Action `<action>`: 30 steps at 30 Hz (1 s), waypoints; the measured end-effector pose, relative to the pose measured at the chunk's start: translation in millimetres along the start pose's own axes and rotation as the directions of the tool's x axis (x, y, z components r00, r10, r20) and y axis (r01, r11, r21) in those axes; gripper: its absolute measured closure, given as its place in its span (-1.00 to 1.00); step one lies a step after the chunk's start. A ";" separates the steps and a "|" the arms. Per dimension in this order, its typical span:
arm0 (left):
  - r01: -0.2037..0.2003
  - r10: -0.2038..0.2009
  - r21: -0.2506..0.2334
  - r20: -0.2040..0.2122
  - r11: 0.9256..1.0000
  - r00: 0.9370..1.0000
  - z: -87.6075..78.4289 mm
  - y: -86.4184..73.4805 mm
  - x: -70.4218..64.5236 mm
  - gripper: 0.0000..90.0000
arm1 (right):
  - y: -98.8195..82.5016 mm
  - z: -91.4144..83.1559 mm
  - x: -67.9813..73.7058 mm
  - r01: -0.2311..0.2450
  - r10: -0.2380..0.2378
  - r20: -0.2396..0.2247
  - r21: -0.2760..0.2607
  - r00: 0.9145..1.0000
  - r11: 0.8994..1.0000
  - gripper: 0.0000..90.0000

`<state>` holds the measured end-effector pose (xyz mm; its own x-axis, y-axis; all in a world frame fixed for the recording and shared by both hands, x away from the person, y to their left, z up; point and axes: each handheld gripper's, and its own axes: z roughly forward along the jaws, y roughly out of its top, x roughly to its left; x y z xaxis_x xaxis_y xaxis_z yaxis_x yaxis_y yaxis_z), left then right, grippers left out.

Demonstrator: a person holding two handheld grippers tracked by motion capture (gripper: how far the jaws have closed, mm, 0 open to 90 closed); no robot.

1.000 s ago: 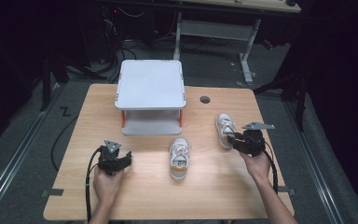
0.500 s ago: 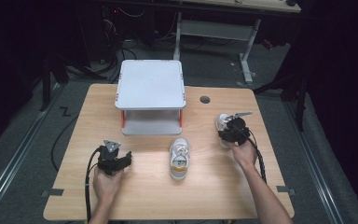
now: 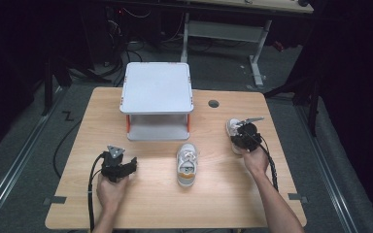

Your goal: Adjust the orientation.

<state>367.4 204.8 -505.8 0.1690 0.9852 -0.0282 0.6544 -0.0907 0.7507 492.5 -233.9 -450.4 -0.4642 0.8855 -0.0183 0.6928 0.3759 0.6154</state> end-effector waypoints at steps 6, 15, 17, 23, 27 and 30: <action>0.008 -0.008 0.000 0.006 1.000 1.000 -0.3 -0.1 1.0 -0.23 | -5.2 -9.3 -3.3 0.005 -0.005 -0.013 -0.028 1.000 1.000 0.84; 0.006 -0.006 -0.001 0.003 1.000 1.000 -0.2 -0.1 0.6 -0.23 | -8.2 -30.0 -2.7 0.029 -0.032 -0.033 -0.073 0.999 0.997 0.84; 0.006 -0.006 0.000 0.004 1.000 1.000 -0.2 0.0 0.7 -0.23 | -10.1 -35.5 -1.2 0.037 -0.041 -0.041 -0.083 0.998 0.996 0.84; 0.006 -0.006 -0.001 0.004 1.000 1.000 -0.2 -0.1 0.6 -0.23 | -20.0 -50.6 5.2 0.054 -0.060 -0.064 -0.094 0.996 0.994 0.84; 0.006 -0.006 -0.001 0.003 1.000 1.000 -0.2 -0.1 0.6 -0.23 | -27.4 -61.7 10.9 0.067 -0.075 -0.074 -0.099 0.994 0.993 0.84; 0.006 -0.006 0.000 0.004 1.000 1.000 -0.2 -0.1 0.7 -0.23 | -32.8 -68.7 18.2 0.081 -0.089 -0.082 -0.098 0.993 0.992 0.84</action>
<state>367.3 205.5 -505.8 0.1677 0.9852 -0.0355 0.6552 -0.0845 0.7508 423.4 -248.9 -416.8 -0.5679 0.8231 -0.0082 0.5955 0.4177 0.6862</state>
